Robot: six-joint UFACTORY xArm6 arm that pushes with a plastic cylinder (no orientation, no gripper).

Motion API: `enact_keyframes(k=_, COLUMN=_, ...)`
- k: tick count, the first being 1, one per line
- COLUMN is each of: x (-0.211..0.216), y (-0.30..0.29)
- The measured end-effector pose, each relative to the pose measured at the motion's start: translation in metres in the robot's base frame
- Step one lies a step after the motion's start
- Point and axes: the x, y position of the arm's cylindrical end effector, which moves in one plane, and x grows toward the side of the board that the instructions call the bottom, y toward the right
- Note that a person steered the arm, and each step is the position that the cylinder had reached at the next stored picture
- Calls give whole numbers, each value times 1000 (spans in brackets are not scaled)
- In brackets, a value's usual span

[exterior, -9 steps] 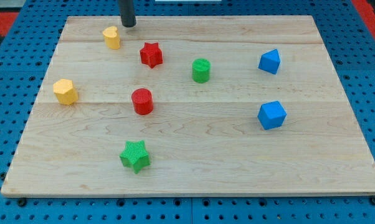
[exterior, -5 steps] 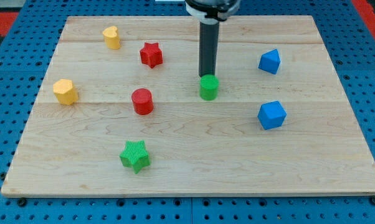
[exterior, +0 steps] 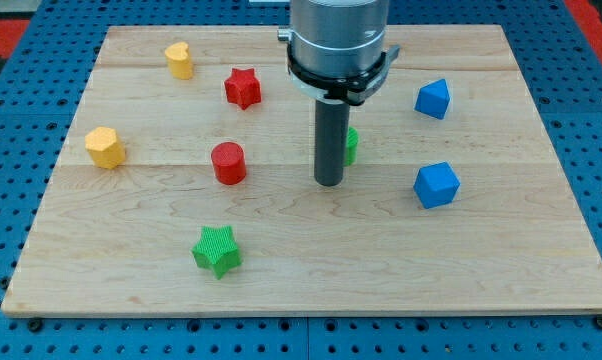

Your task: Slide the green circle diagonally to the top left of the cube

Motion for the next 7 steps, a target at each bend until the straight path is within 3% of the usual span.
enact_keyframes(k=1, x=-36, y=10)
enact_keyframes(k=2, x=-29, y=-21)
enact_keyframes(k=4, x=-75, y=-183)
enact_keyframes(k=6, x=-161, y=-163)
enact_keyframes(k=7, x=-158, y=-125)
